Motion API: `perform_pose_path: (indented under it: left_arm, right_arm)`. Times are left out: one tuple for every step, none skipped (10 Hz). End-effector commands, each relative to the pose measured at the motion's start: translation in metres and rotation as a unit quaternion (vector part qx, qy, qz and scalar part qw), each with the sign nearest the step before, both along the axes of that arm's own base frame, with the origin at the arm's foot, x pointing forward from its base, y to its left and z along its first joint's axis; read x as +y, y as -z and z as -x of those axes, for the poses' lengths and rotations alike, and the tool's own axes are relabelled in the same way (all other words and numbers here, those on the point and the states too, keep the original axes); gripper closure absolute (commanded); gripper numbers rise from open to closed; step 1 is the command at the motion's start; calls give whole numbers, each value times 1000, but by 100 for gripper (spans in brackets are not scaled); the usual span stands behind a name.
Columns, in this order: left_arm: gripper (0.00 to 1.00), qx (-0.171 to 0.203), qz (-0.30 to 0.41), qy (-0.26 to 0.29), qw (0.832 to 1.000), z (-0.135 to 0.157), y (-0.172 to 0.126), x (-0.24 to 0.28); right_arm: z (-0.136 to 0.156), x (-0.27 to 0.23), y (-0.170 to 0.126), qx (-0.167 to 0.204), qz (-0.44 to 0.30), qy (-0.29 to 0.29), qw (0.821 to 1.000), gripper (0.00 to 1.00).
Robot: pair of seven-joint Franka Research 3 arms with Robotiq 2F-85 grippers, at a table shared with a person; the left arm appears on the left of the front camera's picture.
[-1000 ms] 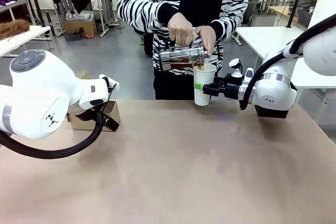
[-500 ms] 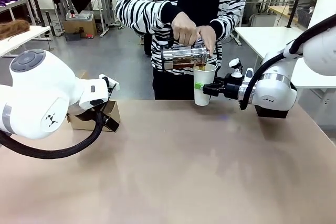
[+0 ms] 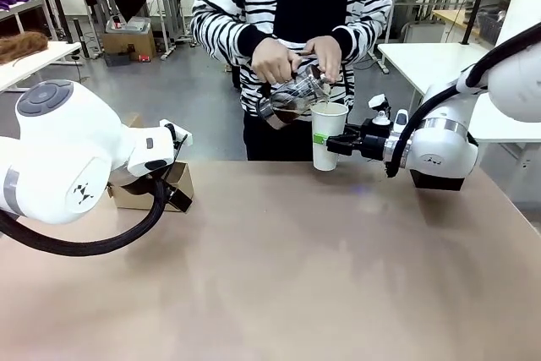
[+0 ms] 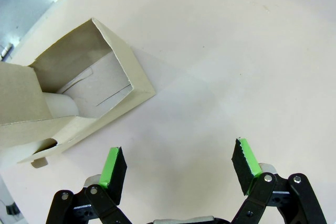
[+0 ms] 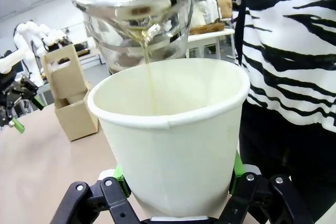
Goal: Pour a drink into a cup and package it in a carrier.
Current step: When a person places the Paper Cup Lid on the 600 ml Paper Cup , lift the 600 ml Paper Cup.
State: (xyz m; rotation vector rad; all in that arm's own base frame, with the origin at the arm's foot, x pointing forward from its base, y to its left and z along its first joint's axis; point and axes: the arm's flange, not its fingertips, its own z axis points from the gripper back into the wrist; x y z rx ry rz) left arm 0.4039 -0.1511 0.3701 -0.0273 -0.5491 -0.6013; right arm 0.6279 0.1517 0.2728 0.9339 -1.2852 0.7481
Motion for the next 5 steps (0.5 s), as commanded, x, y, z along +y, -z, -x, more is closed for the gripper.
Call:
perform_pose_path:
  left_arm:
    - [0,0,1,0,1000,0,0,0]
    - [0,0,1,0,1000,0,0,0]
    - [0,0,1,0,1000,0,0,0]
    - [0,0,1,0,1000,0,0,0]
    - [0,0,1,0,1000,0,0,0]
  right_arm:
    - [1,3,-4,2,-7,5,1000,20]
    - [1,3,-4,2,-7,5,1000,20]
    - [1,3,-4,2,-7,5,1000,20]
    - [1,3,-4,2,-7,5,1000,20]
    - [1,3,-4,2,-7,5,1000,20]
